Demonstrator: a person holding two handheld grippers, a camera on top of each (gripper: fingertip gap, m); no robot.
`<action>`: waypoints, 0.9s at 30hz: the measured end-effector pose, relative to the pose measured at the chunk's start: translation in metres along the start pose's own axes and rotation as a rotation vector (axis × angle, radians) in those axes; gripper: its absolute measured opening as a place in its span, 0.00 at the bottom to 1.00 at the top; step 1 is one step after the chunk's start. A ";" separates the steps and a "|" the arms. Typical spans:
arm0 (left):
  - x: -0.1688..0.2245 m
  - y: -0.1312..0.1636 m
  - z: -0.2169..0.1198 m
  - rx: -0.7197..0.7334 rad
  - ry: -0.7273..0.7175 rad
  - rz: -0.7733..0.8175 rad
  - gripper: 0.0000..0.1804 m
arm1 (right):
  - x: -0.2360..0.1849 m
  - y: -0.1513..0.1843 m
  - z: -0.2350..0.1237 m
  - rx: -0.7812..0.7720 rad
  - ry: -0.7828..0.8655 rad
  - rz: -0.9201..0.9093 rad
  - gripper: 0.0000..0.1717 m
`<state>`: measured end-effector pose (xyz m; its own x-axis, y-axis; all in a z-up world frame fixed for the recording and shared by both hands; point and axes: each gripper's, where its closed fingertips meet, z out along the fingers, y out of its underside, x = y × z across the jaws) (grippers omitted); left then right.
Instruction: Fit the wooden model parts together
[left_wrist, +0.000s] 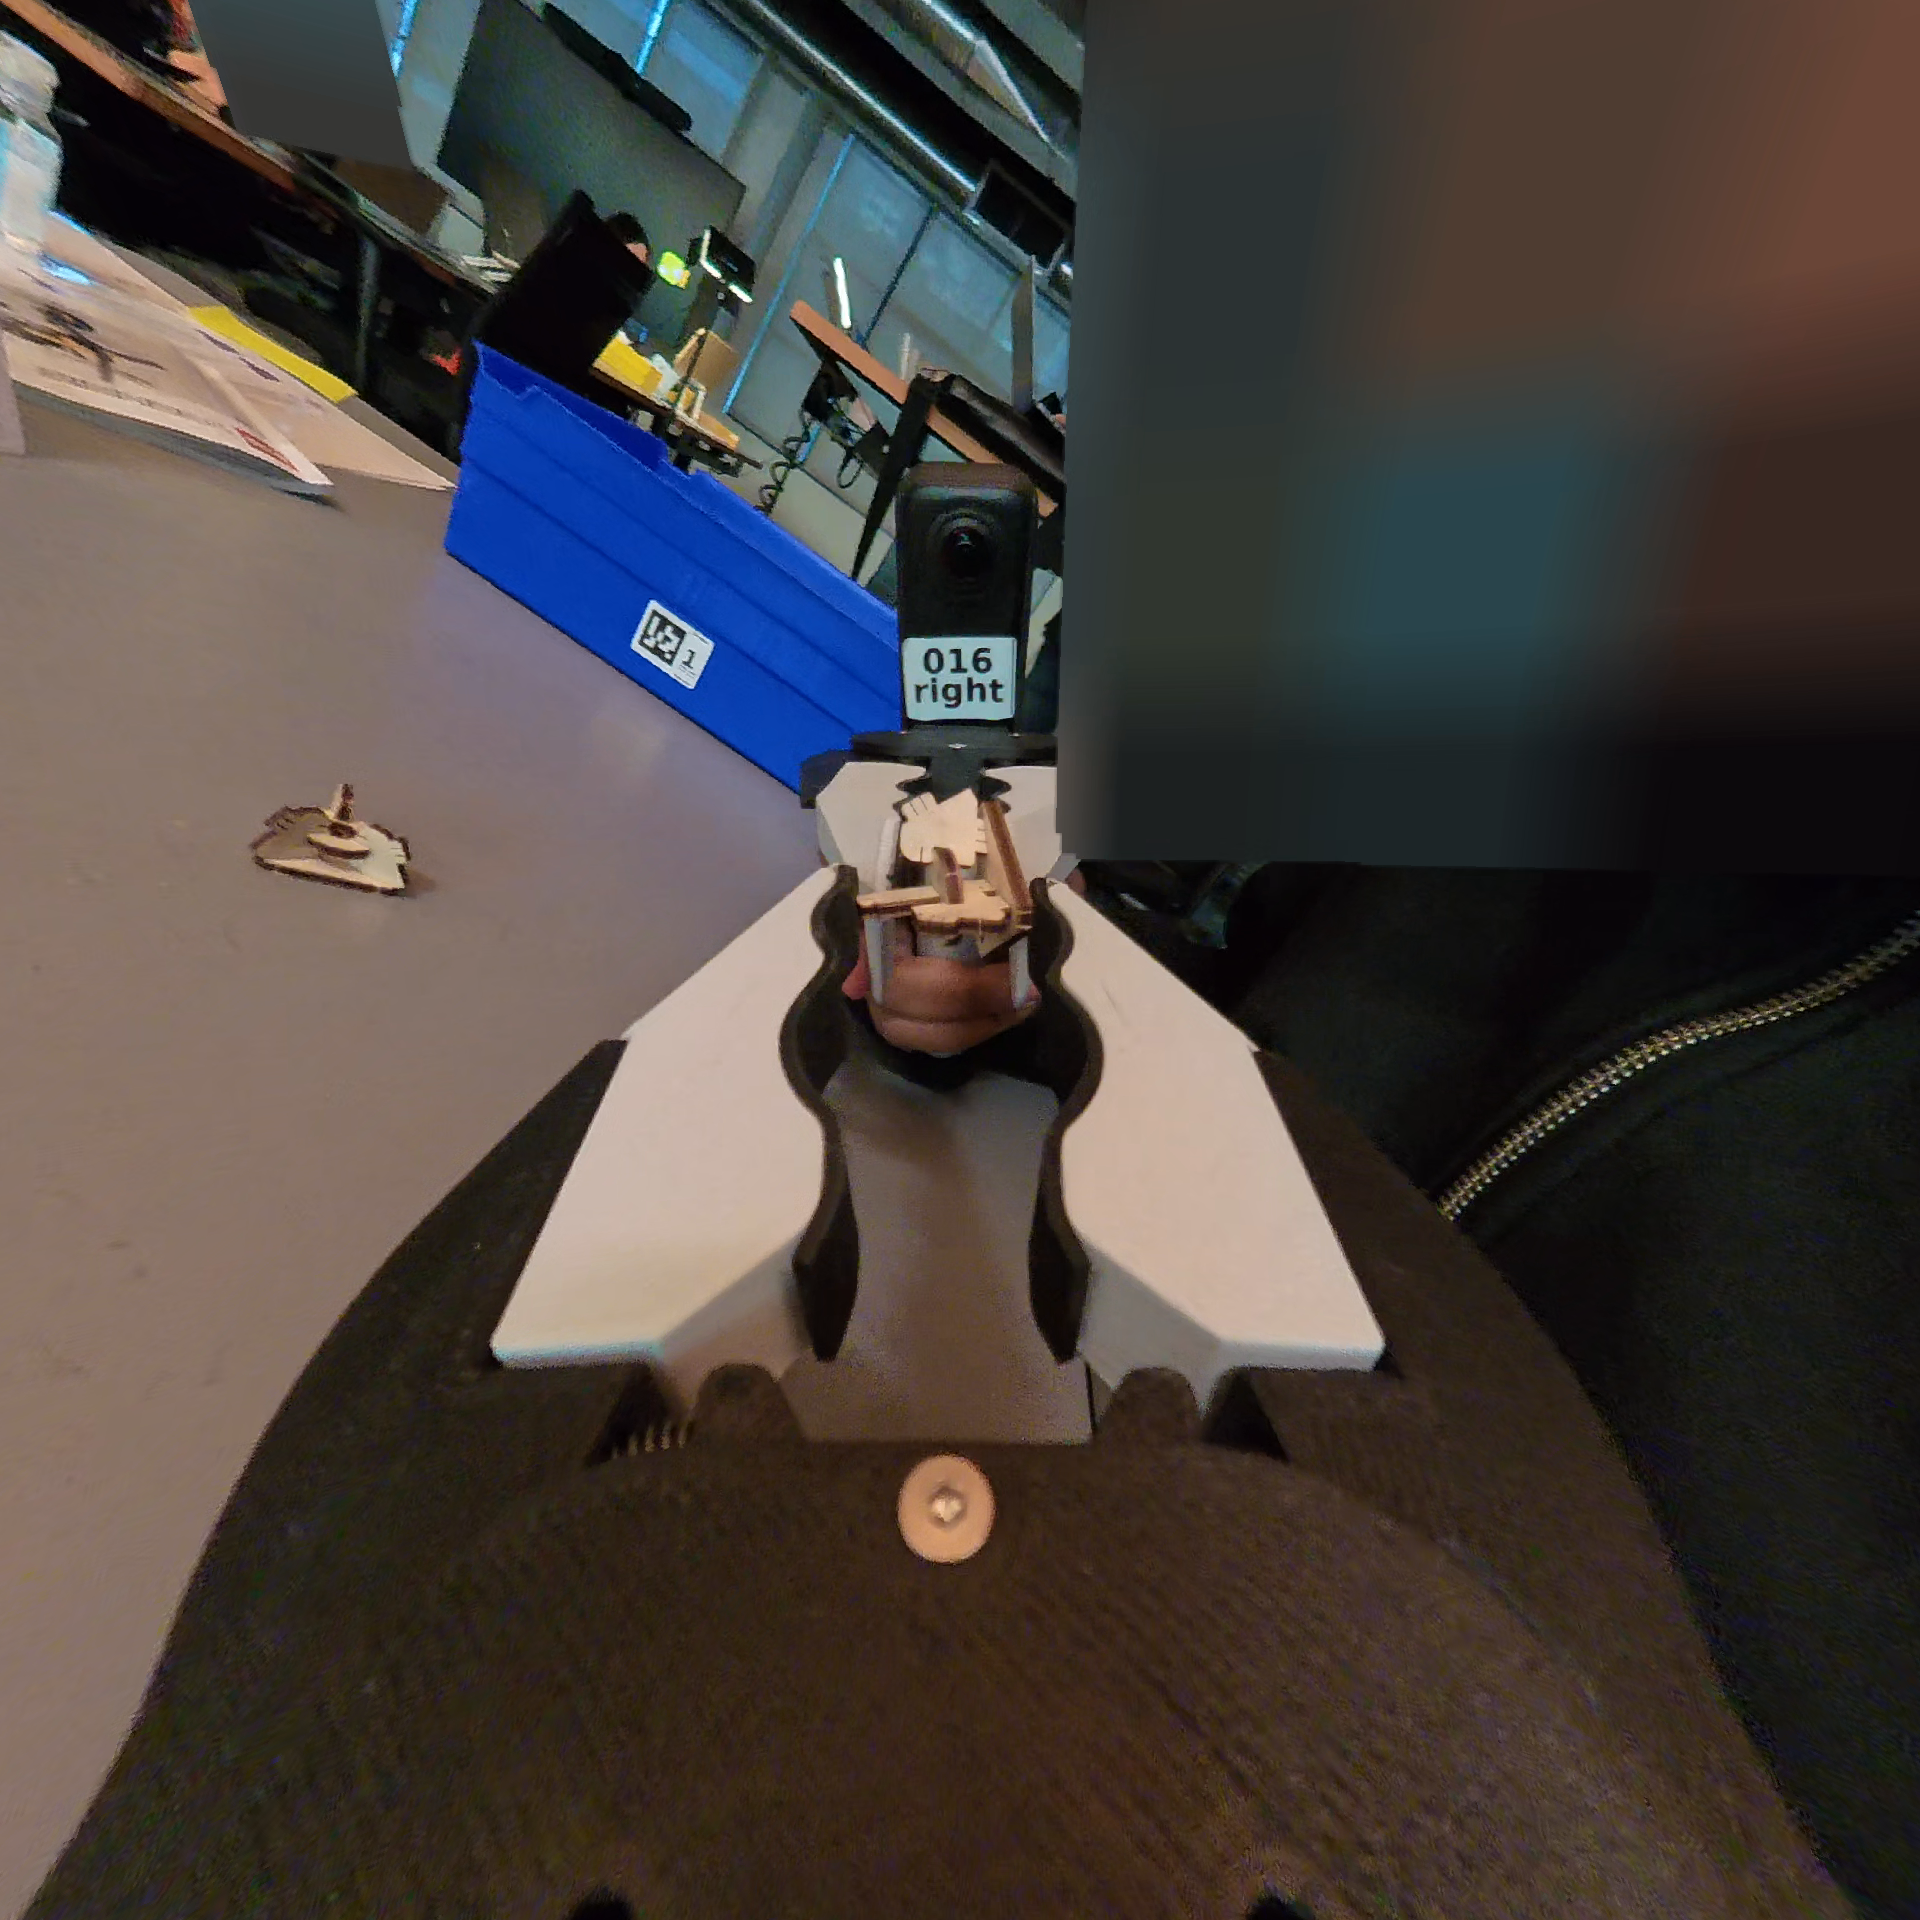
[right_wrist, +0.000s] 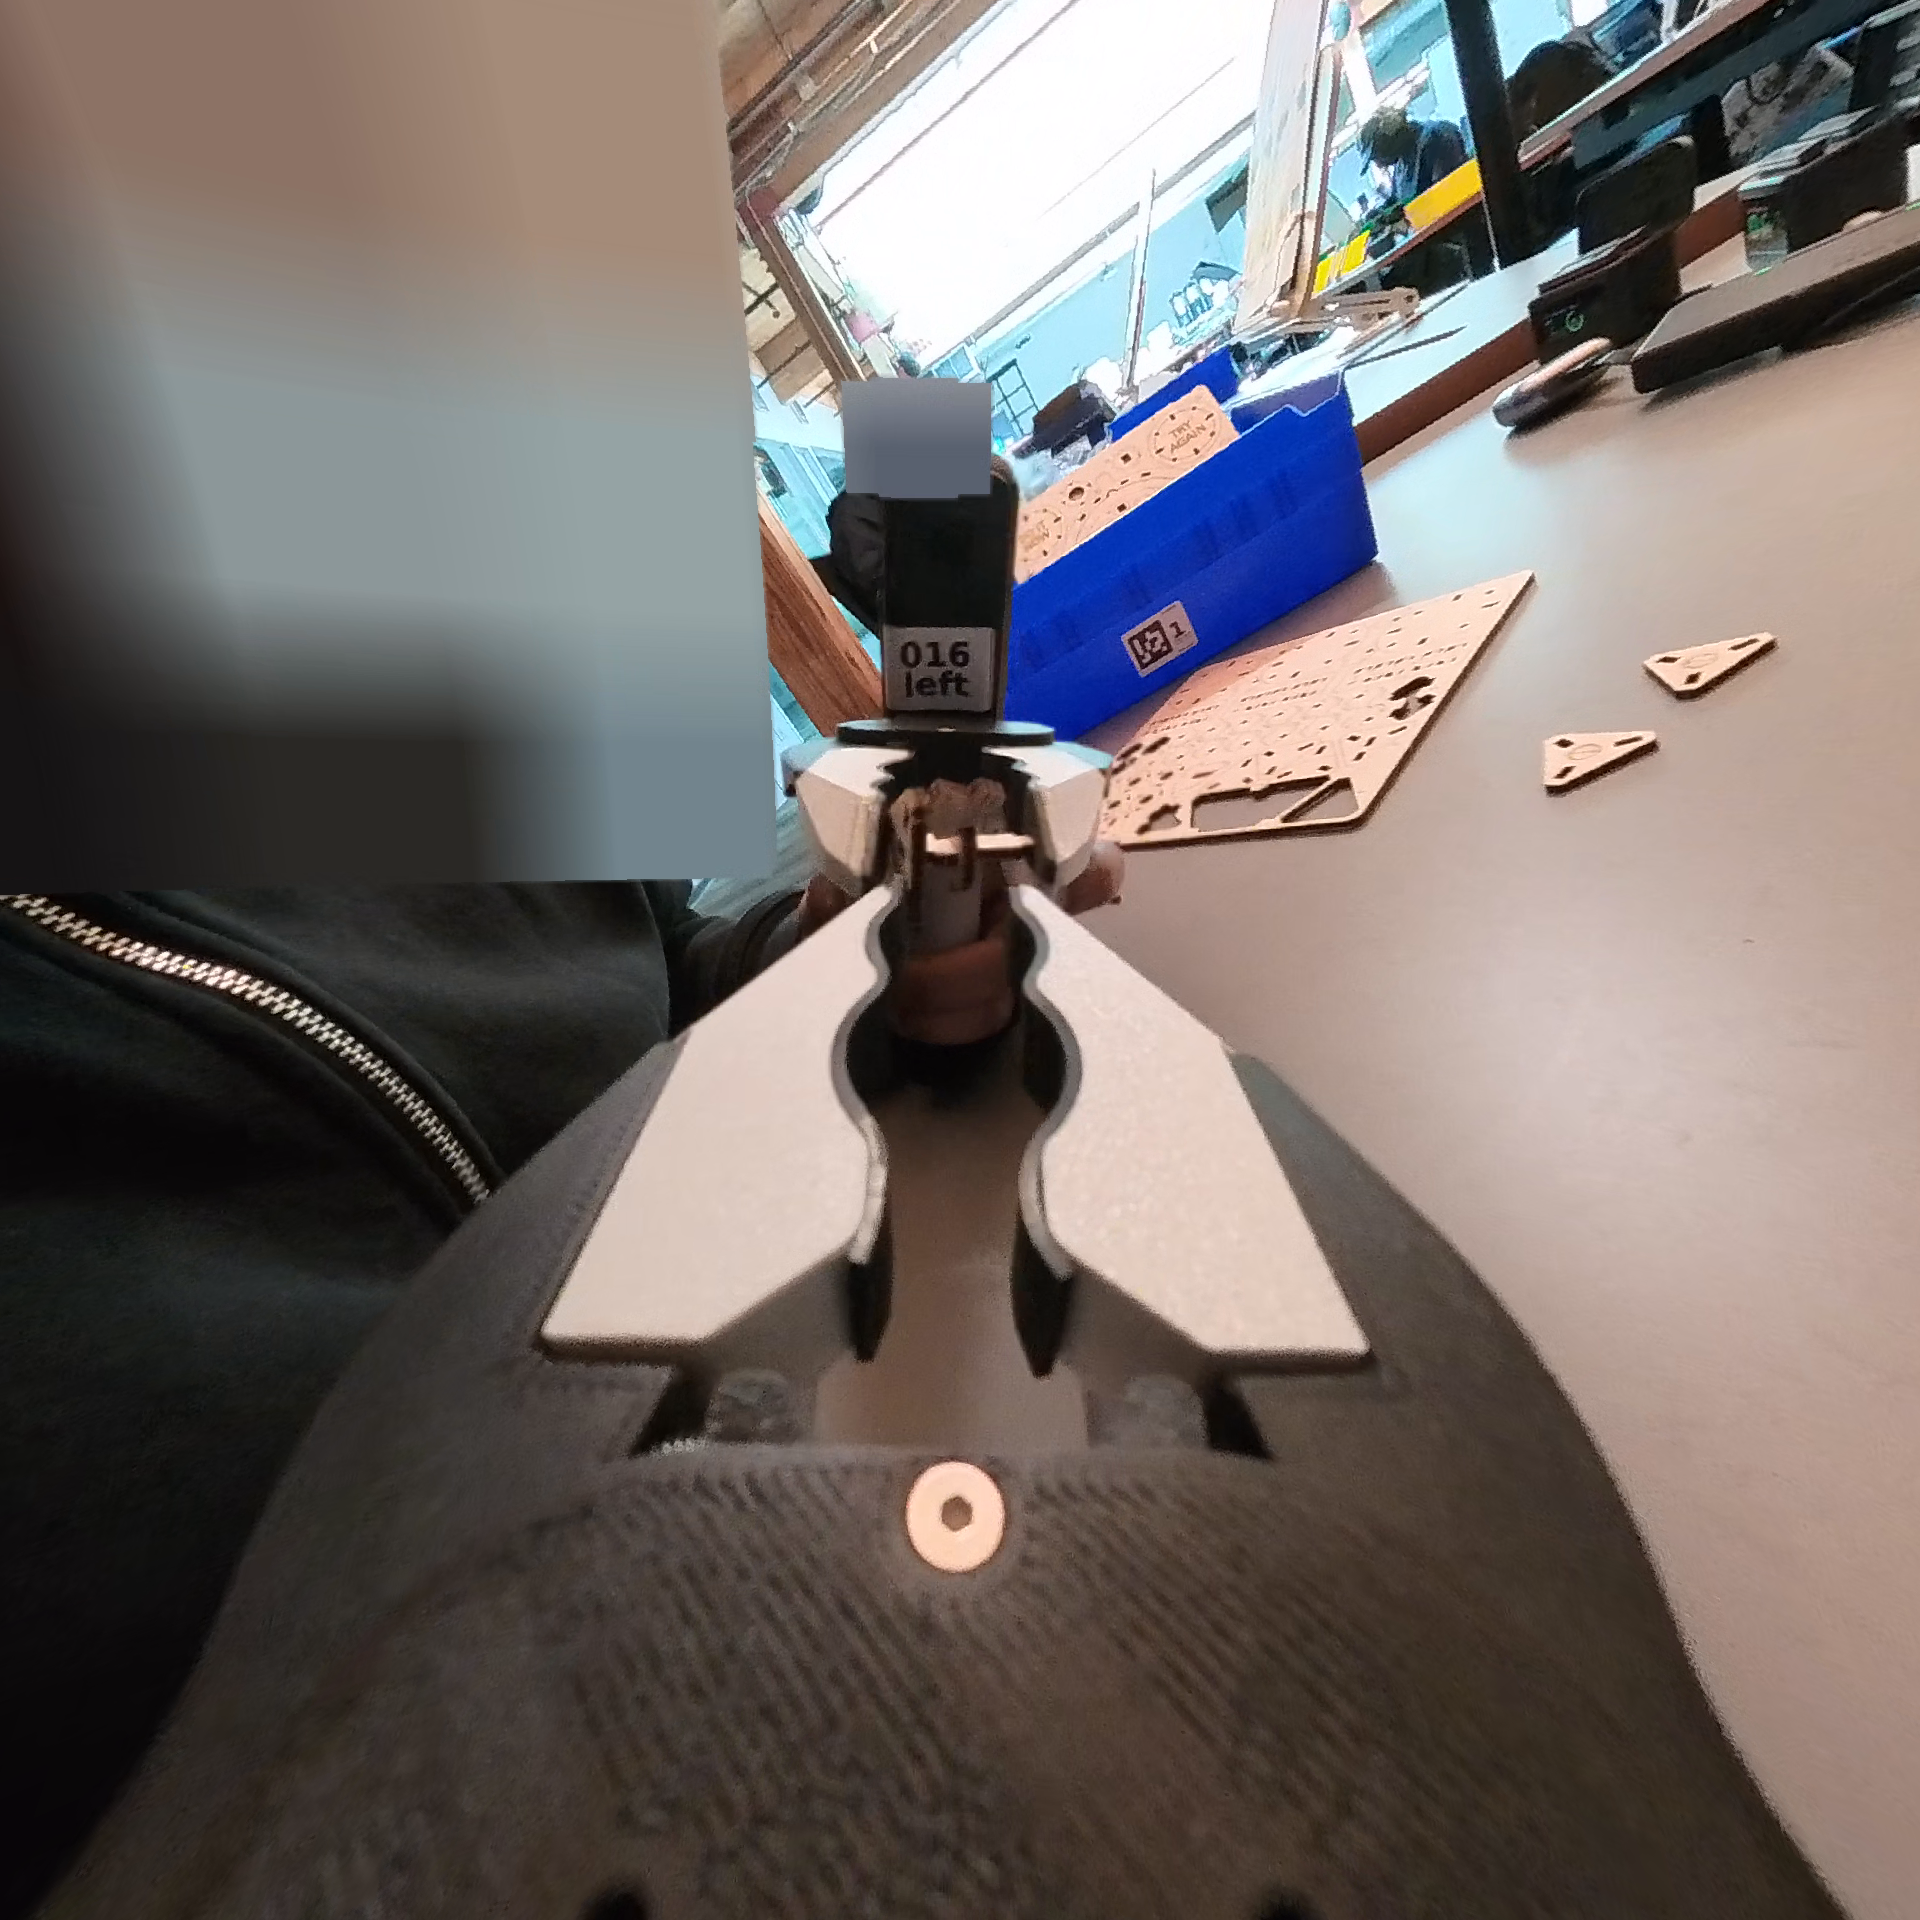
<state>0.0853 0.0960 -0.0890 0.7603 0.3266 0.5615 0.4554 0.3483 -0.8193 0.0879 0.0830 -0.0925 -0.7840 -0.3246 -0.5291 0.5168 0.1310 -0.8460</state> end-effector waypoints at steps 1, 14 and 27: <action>0.000 0.000 0.000 -0.001 -0.007 0.016 0.16 | -0.001 0.000 0.000 0.005 -0.007 0.004 0.07; 0.001 0.005 0.002 -0.031 -0.015 0.075 0.16 | -0.010 0.001 -0.003 -0.017 0.000 -0.145 0.00; 0.010 0.016 -0.001 -0.140 0.069 0.088 0.16 | -0.019 0.011 -0.014 -0.219 0.054 -0.510 0.00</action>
<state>0.1008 0.1043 -0.0965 0.8281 0.2875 0.4813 0.4420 0.1935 -0.8759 0.1040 0.1033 -0.0925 -0.9354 -0.3504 -0.0467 -0.0121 0.1637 -0.9864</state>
